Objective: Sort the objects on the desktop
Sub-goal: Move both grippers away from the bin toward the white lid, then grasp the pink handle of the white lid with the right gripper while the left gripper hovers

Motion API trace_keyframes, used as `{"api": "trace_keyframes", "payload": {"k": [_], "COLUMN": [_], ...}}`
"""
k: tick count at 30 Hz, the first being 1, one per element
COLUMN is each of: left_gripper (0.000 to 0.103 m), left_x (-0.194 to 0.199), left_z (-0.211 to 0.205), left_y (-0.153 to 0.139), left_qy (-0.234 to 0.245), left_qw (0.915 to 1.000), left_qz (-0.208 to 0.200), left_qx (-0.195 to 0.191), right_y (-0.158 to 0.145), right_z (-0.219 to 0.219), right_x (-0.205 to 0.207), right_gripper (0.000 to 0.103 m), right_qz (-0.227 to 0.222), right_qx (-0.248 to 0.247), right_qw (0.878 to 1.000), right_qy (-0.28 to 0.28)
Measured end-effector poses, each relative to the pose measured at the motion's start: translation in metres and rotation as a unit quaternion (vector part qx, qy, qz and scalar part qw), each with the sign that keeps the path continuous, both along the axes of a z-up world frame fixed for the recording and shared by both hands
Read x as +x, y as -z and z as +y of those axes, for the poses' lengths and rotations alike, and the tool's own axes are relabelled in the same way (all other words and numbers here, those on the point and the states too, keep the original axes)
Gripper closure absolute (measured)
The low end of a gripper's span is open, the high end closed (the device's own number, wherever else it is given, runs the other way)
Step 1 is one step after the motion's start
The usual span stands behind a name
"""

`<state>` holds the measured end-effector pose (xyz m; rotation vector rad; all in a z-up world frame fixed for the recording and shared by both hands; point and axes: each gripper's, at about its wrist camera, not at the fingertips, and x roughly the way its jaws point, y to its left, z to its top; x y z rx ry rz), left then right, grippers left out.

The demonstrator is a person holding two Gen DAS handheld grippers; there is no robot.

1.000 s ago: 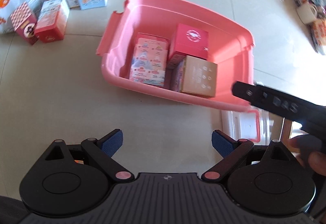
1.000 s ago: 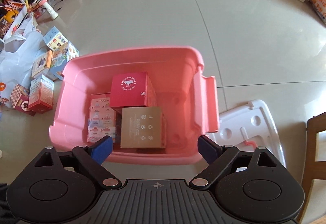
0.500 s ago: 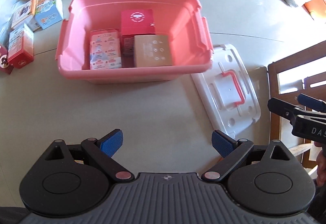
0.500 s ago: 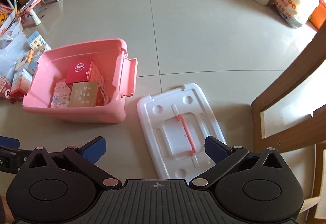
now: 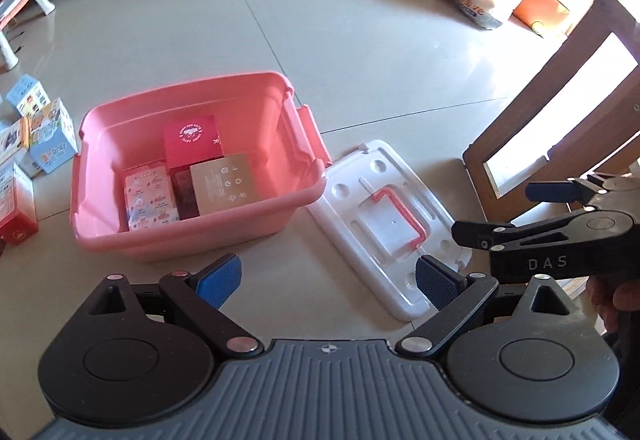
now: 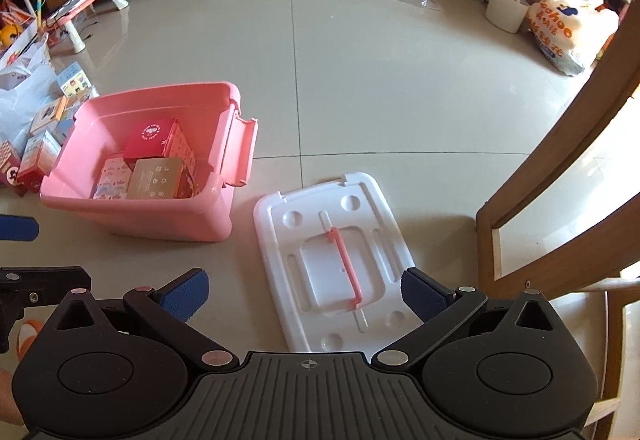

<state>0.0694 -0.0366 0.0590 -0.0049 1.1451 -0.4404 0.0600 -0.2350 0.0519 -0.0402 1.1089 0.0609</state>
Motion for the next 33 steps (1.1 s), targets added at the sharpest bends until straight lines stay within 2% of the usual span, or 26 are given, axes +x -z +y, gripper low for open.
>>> {"api": "trace_keyframes", "payload": {"k": [5, 8, 12, 15, 19, 21, 24, 29, 33], "left_gripper": [0.007, 0.007, 0.007, 0.007, 0.007, 0.007, 0.012, 0.020, 0.024], "left_x": [0.005, 0.006, 0.007, 0.008, 0.014, 0.021, 0.034, 0.053, 0.068], "left_z": [-0.014, -0.028, -0.047, -0.061, -0.077, -0.081, -0.086, -0.102, -0.123], "left_y": [0.005, 0.013, 0.024, 0.032, 0.047, 0.057, 0.071, 0.096, 0.112], "left_qy": [0.024, 0.058, 0.104, 0.139, 0.173, 0.179, 0.184, 0.205, 0.253], "left_qw": [0.9993, 0.9976, 0.9922, 0.9857, 0.9769, 0.9752, 0.9763, 0.9744, 0.9613], "left_qz": [0.029, 0.022, 0.012, 0.005, -0.008, -0.006, 0.005, 0.008, -0.009], "left_qx": [0.001, 0.029, 0.068, 0.096, 0.125, 0.129, 0.113, 0.093, 0.108], "right_y": [-0.004, -0.003, 0.006, 0.018, 0.042, 0.054, 0.067, 0.093, 0.115], "right_z": [-0.001, -0.003, -0.005, -0.012, -0.024, -0.032, -0.042, -0.057, -0.065], "right_x": [0.006, 0.013, 0.022, 0.031, 0.044, 0.049, 0.054, 0.055, 0.055], "right_gripper": [0.001, 0.001, 0.001, 0.001, 0.003, 0.007, 0.012, 0.018, 0.029], "right_qz": [0.021, 0.036, 0.053, 0.066, 0.092, 0.102, 0.113, 0.122, 0.137], "right_qx": [-0.005, -0.001, -0.023, -0.018, -0.007, -0.006, -0.002, -0.021, -0.027], "right_qw": [0.999, 0.998, 0.995, 0.995, 0.995, 0.995, 0.994, 0.992, 0.989], "right_qy": [-0.028, -0.045, -0.077, -0.072, -0.031, -0.013, -0.002, -0.018, -0.055]}}
